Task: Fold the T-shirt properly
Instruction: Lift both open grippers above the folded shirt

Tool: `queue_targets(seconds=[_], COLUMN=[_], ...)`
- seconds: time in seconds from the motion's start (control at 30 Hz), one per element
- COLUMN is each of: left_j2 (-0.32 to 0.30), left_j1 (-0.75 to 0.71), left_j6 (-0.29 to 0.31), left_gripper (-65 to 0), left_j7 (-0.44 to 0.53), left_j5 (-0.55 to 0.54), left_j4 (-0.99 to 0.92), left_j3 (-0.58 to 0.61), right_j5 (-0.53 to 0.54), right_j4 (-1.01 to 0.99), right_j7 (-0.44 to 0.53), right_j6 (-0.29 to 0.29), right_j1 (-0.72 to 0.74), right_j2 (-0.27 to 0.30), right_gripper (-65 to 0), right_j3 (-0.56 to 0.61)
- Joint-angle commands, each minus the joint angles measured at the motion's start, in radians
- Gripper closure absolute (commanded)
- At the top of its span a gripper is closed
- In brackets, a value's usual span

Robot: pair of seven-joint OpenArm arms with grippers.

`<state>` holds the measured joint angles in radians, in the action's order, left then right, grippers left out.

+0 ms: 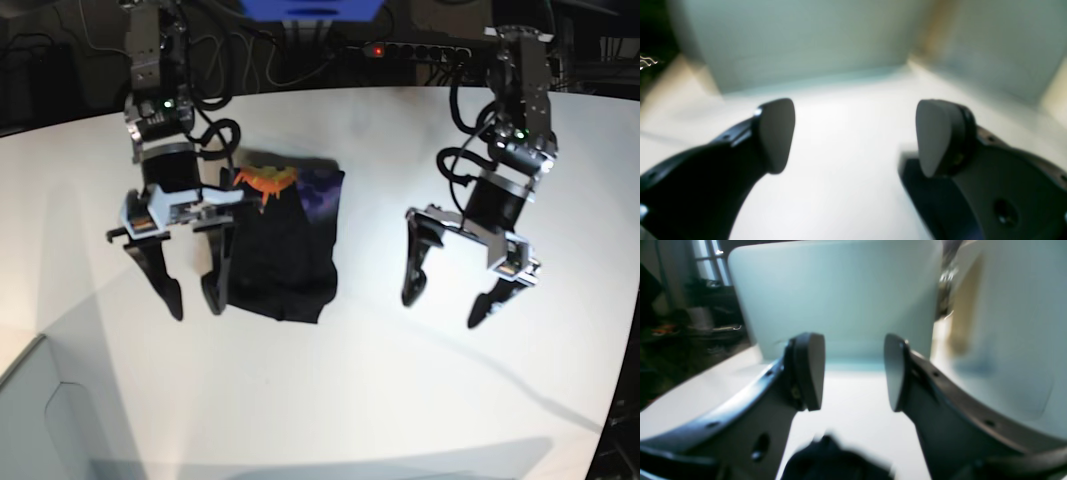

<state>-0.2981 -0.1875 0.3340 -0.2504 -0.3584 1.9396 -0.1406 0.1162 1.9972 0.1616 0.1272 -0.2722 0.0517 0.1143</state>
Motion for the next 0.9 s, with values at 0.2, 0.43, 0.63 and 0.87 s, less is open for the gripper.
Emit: queue_targets(seconds=[0.2,0.43,0.63,0.87], left_j2=[-0.068,-0.062,0.029,0.107], left_j1=[0.033,0.061,0.036,-0.042], left_j6=[0.290,0.336,-0.036,-0.210], left_gripper=[-54.1,-54.1,-54.1,-54.1], left_j7=[-0.224,-0.344,-0.114,0.184], left_j5=[-0.104,-0.081,0.212,0.456], left_j4=[0.073,0.068,0.070,0.067], left_j3=[0.008,-0.001,0.000,0.052], right_j5=[0.021,-0.016,-0.284,-0.385], right_j4=[0.027,0.026,0.026,0.017], right_j7=[-0.323,-0.821,-0.807,-0.247], right_j6=[0.248,0.325,0.065,-0.177], right_j1=[0.077,0.224,0.242,0.064], right_j2=[0.004,0.030,-0.005,-0.059], right_gripper=[-29.4,-29.4,-29.3,-29.4], right_j3=[-0.003,-0.018,-0.017,-0.023])
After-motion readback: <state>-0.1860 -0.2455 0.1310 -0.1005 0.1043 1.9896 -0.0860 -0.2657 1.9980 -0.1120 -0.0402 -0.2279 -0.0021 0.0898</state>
